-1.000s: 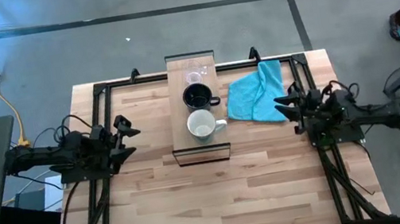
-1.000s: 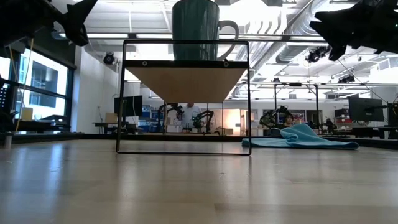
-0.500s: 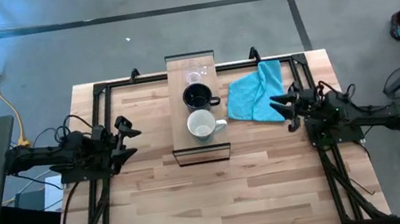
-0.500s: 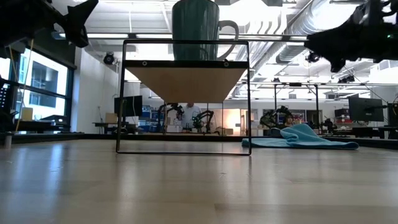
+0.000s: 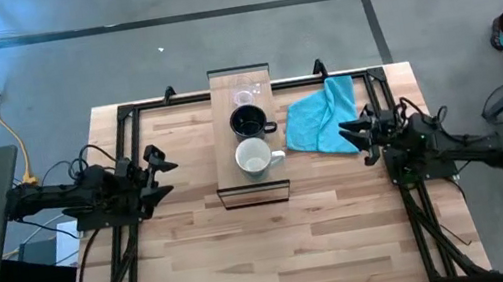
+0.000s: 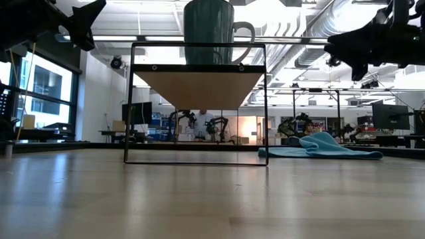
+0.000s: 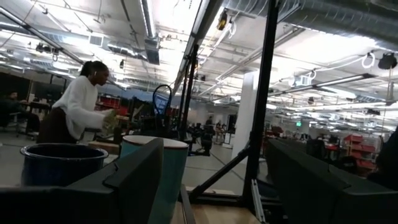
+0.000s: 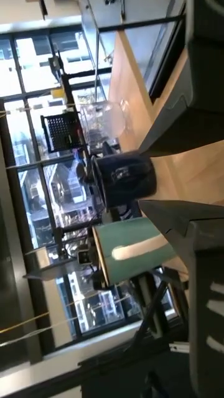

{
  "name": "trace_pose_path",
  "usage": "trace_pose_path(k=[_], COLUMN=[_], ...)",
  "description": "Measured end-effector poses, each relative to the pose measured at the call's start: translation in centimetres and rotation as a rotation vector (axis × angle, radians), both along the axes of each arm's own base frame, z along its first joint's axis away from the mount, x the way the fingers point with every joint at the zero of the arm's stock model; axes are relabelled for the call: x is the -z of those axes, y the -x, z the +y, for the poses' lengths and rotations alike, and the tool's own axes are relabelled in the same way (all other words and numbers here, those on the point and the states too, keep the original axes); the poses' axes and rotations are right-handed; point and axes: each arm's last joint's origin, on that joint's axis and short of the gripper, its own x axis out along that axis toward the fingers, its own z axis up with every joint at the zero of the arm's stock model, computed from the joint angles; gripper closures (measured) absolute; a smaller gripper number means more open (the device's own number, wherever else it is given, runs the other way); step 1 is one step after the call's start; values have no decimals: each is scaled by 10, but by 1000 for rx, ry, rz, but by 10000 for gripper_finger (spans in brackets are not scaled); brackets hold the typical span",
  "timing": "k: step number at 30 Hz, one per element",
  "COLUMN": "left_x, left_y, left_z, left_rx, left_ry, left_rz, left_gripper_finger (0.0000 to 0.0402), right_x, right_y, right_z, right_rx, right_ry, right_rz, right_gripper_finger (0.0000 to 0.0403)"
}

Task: Stack small to large cups/mugs on shelf
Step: Return to Home Position

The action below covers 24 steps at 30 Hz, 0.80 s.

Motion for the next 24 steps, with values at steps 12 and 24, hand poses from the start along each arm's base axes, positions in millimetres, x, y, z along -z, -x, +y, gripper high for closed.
trace_pose_path(k=[12, 24], left_x=[0, 0], left_y=[0, 0], left_z=[0, 0], left_rx=[9, -1], left_ry=[9, 10], left_rz=[0, 4], left_gripper_finger=[131, 131], right_x=[-1, 2], right_y=[-1, -2], right_z=[12, 12], right_rx=[-42, 22], right_ry=[4, 21], right_rz=[-11, 30], right_gripper_finger=[288, 288])
